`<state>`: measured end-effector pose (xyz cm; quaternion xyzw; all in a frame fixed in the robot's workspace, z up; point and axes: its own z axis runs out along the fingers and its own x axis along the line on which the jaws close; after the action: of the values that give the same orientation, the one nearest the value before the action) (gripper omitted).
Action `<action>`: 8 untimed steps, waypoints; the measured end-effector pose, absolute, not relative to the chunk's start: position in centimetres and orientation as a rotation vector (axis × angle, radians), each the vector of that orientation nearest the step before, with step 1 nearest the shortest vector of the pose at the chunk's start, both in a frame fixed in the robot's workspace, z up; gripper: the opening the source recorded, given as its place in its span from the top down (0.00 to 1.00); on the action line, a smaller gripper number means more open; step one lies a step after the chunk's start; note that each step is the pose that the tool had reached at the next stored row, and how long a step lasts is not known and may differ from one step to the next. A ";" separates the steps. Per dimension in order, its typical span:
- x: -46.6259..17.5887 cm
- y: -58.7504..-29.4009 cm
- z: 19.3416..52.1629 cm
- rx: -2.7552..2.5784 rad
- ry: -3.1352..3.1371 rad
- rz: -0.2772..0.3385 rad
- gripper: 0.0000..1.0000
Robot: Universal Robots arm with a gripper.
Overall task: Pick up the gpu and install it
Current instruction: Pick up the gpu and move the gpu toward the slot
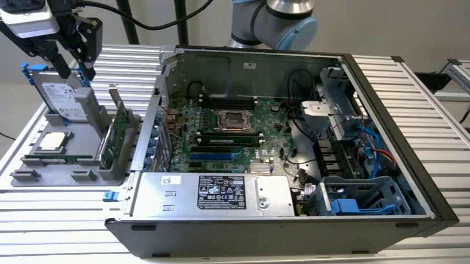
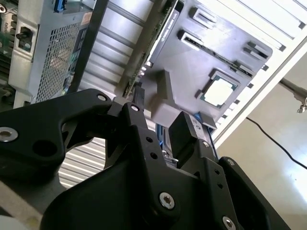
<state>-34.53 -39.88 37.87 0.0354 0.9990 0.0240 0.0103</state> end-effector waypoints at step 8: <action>-34.5 -39.9 37.5 0.111 3.118 0.075 0.00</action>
<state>-34.50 -39.88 37.51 0.0354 0.9990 0.0240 0.0103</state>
